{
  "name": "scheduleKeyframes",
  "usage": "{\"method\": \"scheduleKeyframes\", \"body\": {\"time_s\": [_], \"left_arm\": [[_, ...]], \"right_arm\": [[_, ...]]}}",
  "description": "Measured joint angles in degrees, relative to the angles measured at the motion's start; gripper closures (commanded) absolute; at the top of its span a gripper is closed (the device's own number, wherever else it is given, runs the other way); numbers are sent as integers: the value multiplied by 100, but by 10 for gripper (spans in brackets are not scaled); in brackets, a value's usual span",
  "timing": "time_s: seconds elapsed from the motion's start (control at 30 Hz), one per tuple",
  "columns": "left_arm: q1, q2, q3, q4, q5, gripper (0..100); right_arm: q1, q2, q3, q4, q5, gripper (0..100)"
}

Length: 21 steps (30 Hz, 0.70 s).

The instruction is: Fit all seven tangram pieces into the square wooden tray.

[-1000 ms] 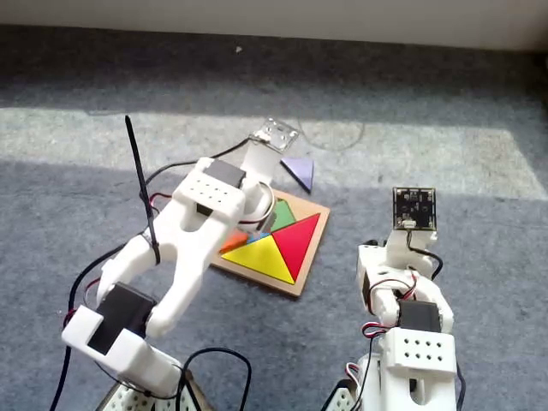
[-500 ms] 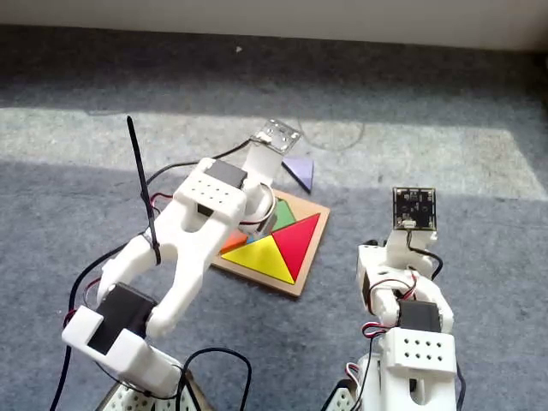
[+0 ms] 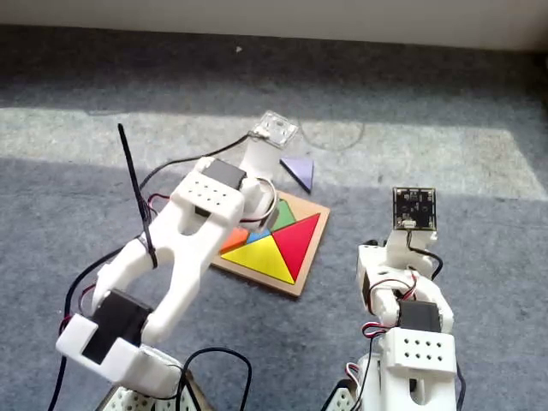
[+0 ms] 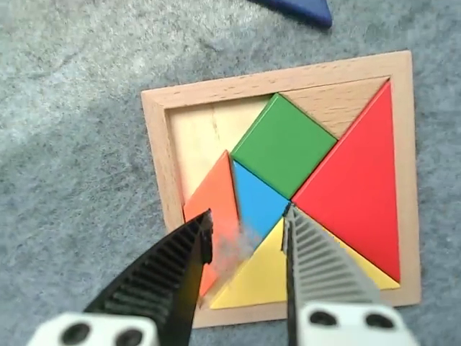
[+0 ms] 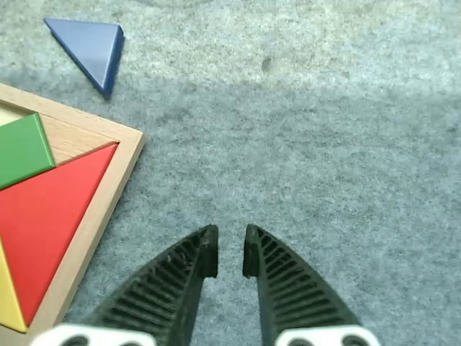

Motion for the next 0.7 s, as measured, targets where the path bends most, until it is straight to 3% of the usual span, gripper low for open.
{"method": "scheduleKeyframes", "body": {"time_s": [0.3, 0.5, 0.7], "left_arm": [[-26, -440, 0, 0, 114, 822], [-686, -791, 88, -9, 484, 822], [-1108, -1969, 932, -9, 510, 821]], "right_arm": [[0, 0, 0, 0, 0, 921], [0, 0, 0, 0, 0, 921], [0, 0, 0, 0, 0, 921]]}}
